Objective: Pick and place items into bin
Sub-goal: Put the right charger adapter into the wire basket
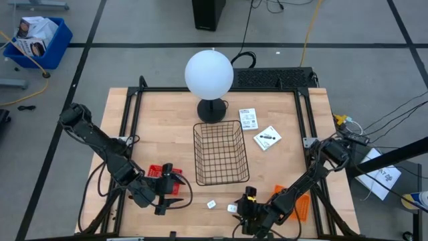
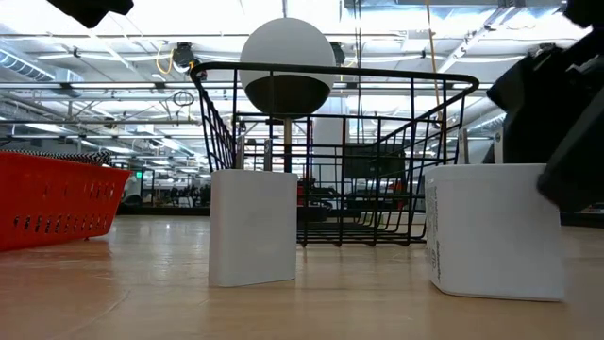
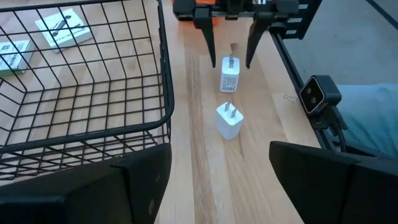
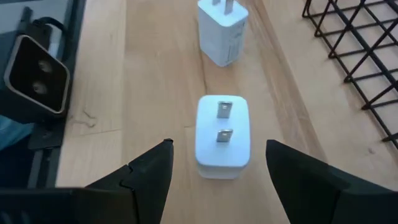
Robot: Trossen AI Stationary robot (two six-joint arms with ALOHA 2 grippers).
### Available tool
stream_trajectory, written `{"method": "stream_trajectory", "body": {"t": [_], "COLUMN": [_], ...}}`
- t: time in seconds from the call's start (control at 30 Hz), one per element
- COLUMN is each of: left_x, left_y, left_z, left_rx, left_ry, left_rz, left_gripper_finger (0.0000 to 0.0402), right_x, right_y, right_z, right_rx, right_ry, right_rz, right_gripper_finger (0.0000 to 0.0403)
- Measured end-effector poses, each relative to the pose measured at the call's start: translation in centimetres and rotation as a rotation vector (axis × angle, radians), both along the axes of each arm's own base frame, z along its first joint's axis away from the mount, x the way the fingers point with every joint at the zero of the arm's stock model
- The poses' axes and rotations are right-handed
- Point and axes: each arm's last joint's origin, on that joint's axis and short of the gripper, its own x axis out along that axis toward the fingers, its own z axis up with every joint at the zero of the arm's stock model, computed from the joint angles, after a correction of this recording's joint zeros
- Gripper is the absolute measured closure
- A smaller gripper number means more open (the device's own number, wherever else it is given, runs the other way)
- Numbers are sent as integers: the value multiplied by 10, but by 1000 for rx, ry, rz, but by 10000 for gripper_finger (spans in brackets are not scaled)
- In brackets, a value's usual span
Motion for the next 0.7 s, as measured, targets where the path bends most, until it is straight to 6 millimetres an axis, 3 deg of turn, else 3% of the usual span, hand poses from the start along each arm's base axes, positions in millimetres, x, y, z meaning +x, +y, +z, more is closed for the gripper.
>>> {"method": "stream_trajectory", "body": {"t": [0.23, 0.5, 0.7], "left_x": [0, 0, 0], "left_y": [0, 0, 0], "left_z": [0, 0, 0], "left_rx": [-1, -5, -2], "left_ry": [1, 1, 1], "left_rz": [1, 3, 2], "left_gripper_finger": [128, 128, 128], "right_x": [5, 6, 8], "right_y": [-5, -10, -10], "right_z": [-1, -5, -4], "right_rx": [41, 76, 84], "right_ry": [24, 51, 36], "right_rz": [-14, -21, 12], "right_gripper_finger": [184, 288, 293]}}
